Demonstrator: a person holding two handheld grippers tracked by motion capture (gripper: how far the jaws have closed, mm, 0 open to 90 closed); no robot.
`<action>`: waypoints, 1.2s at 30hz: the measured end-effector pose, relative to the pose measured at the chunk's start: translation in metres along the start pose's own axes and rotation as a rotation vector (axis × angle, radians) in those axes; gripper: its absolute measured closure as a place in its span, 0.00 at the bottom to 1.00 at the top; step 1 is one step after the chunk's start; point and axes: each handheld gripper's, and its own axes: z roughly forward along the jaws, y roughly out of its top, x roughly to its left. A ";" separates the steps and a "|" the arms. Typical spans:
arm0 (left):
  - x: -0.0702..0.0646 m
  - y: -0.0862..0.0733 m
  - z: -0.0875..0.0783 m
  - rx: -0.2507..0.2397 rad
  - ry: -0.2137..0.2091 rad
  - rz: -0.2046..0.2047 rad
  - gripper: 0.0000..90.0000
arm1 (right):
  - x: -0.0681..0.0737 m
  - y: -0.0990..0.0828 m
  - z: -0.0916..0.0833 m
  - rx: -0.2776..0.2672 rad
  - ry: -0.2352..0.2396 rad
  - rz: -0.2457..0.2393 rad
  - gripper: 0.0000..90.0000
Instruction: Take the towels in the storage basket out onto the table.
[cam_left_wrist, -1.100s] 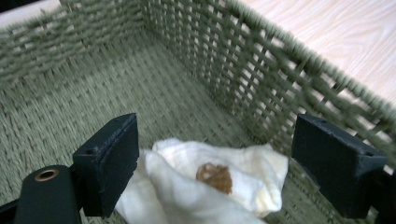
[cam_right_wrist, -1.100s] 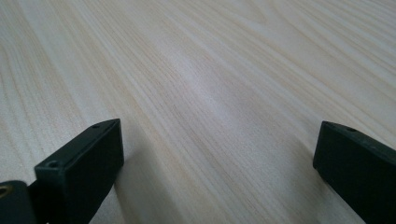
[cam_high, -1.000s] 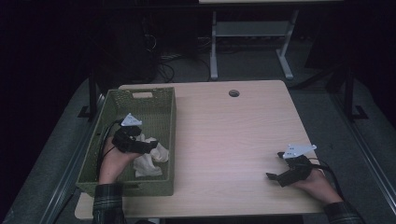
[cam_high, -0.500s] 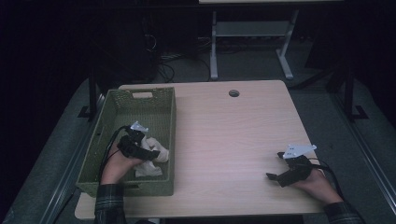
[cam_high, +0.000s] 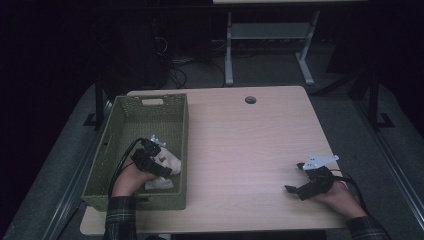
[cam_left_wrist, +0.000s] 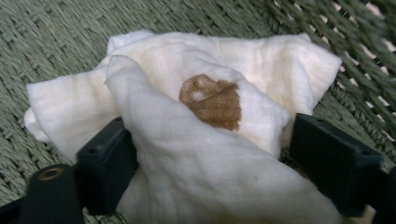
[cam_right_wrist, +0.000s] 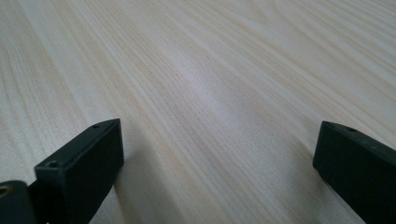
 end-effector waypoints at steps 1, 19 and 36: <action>0.000 0.000 0.000 0.006 -0.001 -0.003 0.24 | 0.000 0.000 0.000 0.000 0.000 0.000 0.02; 0.013 -0.004 -0.024 -0.098 -0.067 -0.143 0.80 | 0.000 0.000 0.000 0.001 0.001 0.000 0.02; 0.016 -0.001 -0.056 -0.288 -0.098 -0.143 0.82 | 0.000 0.000 0.000 0.000 0.002 -0.002 0.02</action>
